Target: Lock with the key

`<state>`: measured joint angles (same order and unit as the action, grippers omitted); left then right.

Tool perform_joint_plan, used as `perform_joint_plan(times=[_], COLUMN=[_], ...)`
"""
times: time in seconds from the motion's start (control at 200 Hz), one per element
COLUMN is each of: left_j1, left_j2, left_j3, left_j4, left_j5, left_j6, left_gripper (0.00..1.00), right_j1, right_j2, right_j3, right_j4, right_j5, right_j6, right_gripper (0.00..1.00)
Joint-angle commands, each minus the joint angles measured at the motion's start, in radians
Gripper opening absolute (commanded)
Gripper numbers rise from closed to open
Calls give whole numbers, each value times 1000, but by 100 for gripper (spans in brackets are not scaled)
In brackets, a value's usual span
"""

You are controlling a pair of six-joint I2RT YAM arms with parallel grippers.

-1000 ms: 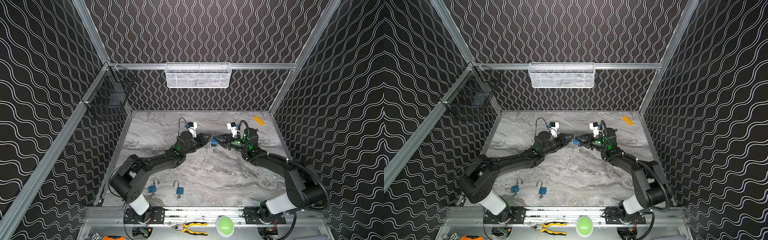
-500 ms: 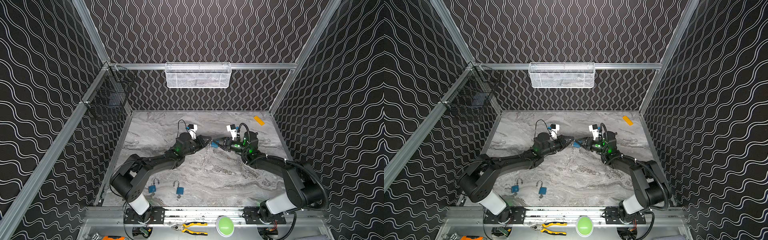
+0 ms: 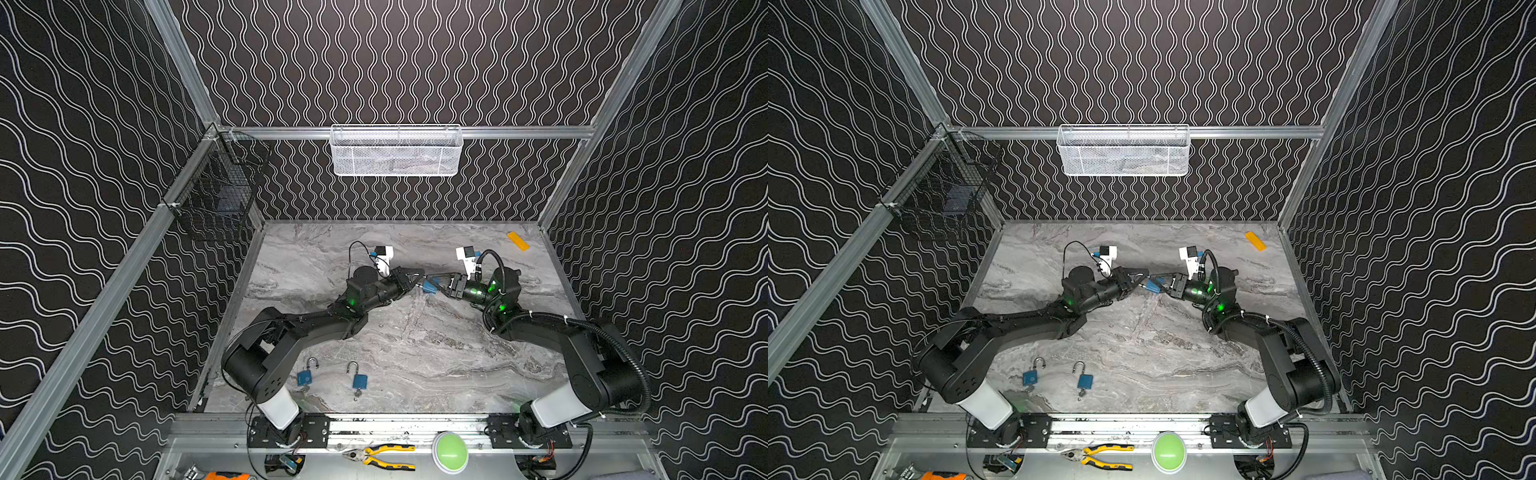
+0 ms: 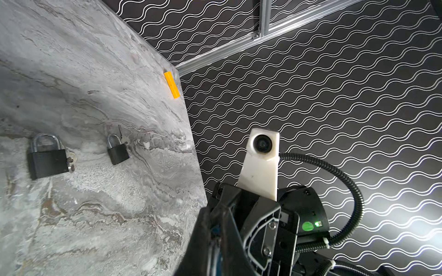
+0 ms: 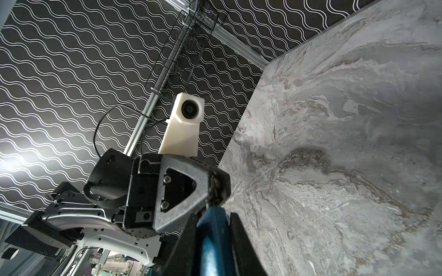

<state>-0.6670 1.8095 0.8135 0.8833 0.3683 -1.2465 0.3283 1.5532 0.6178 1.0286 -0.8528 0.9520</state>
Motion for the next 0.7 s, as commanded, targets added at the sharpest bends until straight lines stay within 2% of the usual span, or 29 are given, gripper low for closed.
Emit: perform_joint_plan(times=[0.0, 0.115, 0.27, 0.41, 0.696], left_j1=[-25, -24, -24, -27, -50], left_j2=[1, 19, 29, 8, 28], left_j3=[21, 17, 16, 21, 7], left_j4=[-54, -59, -78, -129, -28], left_j5=[247, 241, 227, 203, 172], left_j6=[-18, -75, -91, -59, -110], left_gripper=[0, 0, 0, 0, 0], right_j1=[17, 19, 21, 20, 25], right_j2=[-19, -36, -18, 9, 86], right_j3=[0, 13, 5, -13, 24], right_j4=[46, -82, -71, 68, 237], right_j5=[69, 98, 112, 105, 96], right_j6=[-84, -189, -207, -96, 51], right_gripper=[0, 0, 0, 0, 0])
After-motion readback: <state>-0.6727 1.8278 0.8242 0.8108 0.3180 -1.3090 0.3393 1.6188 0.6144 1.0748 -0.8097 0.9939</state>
